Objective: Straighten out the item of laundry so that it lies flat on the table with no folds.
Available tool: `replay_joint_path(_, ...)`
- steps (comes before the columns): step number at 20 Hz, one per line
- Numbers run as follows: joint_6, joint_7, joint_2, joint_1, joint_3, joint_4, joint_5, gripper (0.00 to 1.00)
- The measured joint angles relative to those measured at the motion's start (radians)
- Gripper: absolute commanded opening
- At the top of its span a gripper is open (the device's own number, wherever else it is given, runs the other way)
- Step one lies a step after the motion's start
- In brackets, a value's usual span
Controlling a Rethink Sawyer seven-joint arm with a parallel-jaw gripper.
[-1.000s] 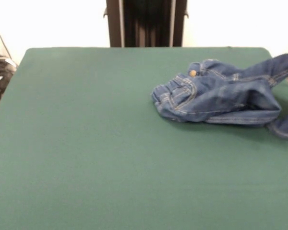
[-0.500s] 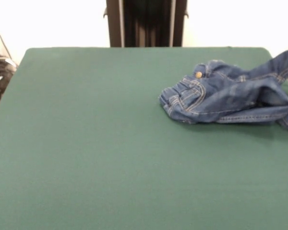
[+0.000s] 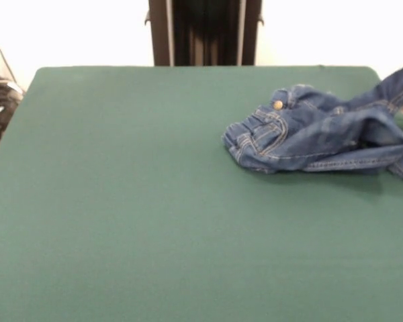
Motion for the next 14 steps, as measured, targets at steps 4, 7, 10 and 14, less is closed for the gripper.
replay_joint_path(4, 0.000, 0.000, -0.006, -0.003, 0.033, 0.007, 0.000, 0.00)
replay_joint_path(7, 0.001, 0.000, -0.007, -0.019, 0.073, 0.016, 0.000, 0.00)
replay_joint_path(10, 0.015, 0.000, 0.011, -0.058, 0.128, 0.026, 0.000, 0.00)
replay_joint_path(14, 0.047, 0.000, 0.064, -0.098, 0.154, 0.026, -0.003, 0.00)
